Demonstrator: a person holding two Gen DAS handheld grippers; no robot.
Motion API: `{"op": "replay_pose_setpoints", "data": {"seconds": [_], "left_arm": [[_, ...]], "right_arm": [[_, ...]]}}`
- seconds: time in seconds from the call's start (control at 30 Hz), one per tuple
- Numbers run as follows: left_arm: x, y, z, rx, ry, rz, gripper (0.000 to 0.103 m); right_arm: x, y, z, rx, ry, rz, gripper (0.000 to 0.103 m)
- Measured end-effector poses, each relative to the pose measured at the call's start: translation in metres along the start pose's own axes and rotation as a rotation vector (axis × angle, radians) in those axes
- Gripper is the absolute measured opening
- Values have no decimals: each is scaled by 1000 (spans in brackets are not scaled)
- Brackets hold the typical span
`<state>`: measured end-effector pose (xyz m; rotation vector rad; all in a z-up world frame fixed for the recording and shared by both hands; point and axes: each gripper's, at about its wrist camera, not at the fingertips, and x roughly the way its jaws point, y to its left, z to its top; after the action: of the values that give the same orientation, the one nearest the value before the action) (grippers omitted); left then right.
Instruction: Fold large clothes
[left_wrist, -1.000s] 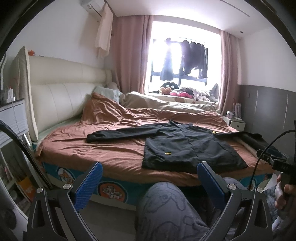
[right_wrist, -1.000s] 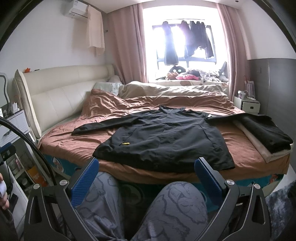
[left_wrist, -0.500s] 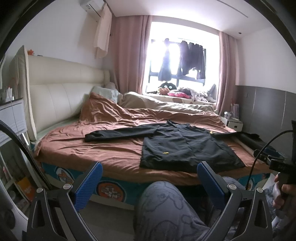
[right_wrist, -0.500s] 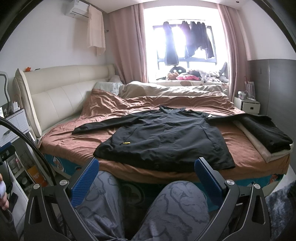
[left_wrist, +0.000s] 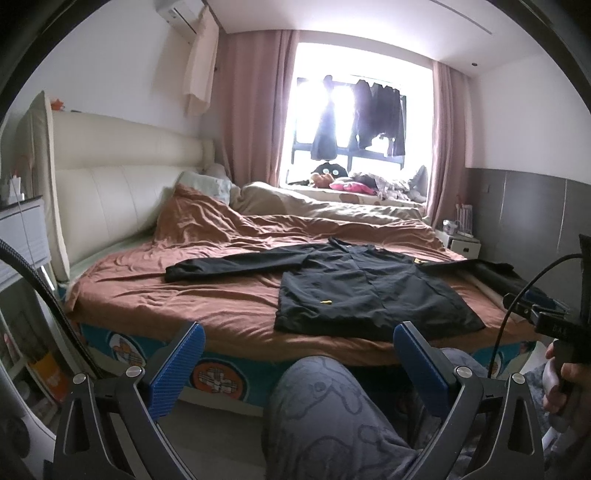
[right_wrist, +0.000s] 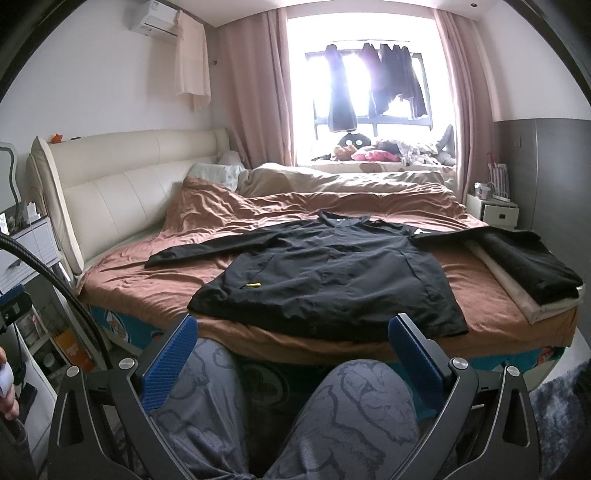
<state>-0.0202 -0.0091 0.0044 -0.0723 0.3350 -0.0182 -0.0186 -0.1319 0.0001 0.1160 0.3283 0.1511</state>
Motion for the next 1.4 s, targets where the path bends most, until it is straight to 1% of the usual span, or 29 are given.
{"op": "replay_pose_setpoints", "data": {"seconds": [0.4,0.67,0.8,0.97,1.2,1.4], "left_arm": [[-12,-5,0,9,-19,-22,102],[-8,3,8,-21,-10,-14,103],[0,6,12,-24,3,-2,102],[24,10,20,-12,26,16,102],[66,22,24,-34,73,20,102],[122,41,34,-76,123,34,102]], "right_arm": [[-11,5,1,-8,-22,3,103],[-1,1,2,-15,-35,16,103],[15,-4,4,-10,-25,31,103],[36,-9,13,11,-21,41,103],[82,-15,32,4,17,41,103],[124,-19,52,2,46,49,103]]}}
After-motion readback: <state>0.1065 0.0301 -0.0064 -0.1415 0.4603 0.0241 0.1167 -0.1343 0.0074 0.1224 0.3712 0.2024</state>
